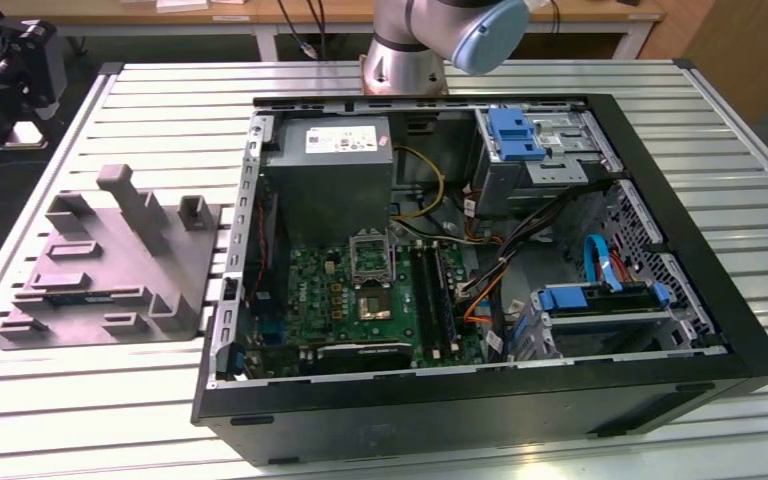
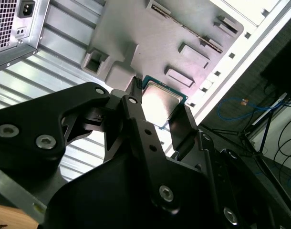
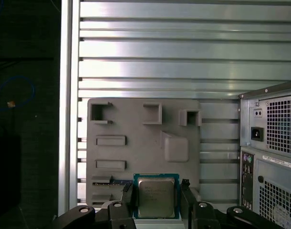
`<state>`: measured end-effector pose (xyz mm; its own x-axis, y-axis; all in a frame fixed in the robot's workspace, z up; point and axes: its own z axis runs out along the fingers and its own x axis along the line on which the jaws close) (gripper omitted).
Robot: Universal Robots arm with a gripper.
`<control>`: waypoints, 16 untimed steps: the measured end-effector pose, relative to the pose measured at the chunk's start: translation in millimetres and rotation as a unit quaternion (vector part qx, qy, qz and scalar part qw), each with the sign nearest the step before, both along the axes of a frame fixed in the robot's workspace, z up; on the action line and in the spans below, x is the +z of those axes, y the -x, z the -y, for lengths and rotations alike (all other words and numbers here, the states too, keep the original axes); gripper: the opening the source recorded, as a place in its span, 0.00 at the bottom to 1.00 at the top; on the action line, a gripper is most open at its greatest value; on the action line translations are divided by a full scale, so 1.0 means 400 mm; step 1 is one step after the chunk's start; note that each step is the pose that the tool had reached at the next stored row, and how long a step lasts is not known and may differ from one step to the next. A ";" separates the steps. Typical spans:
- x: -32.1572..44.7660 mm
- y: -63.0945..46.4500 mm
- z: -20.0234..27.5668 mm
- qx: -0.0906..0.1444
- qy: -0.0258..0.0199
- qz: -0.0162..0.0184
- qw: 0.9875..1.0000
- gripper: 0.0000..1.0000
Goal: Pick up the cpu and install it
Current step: 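Pick up the cpu and move it towards the insertion slot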
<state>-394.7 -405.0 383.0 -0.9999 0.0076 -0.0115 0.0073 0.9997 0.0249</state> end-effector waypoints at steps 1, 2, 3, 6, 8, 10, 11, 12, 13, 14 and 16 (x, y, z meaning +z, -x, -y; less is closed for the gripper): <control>0.000 -0.002 0.000 0.000 0.000 0.000 1.000 0.47; 0.000 -0.003 0.000 0.000 0.000 0.000 1.000 0.47; 0.000 -0.004 0.000 0.000 0.000 0.000 1.000 0.47; 0.000 -0.006 0.000 0.000 0.000 0.000 1.000 0.47; 0.000 -0.007 0.000 0.000 0.000 0.000 1.000 0.47; 0.000 -0.008 0.000 0.000 0.000 0.000 1.000 0.47; 0.000 -0.009 0.000 0.000 0.000 0.000 1.000 0.47; 0.000 -0.009 0.000 0.000 0.000 0.000 1.000 0.47; 0.000 -0.010 0.000 0.000 0.000 0.000 1.000 0.47; 0.000 -0.010 0.000 0.000 0.000 0.000 1.000 0.47; 0.000 -0.012 0.000 0.000 0.000 0.000 1.000 0.47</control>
<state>-389.9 -405.0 383.0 -0.9999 0.0076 -0.0115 0.0073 0.9997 0.0250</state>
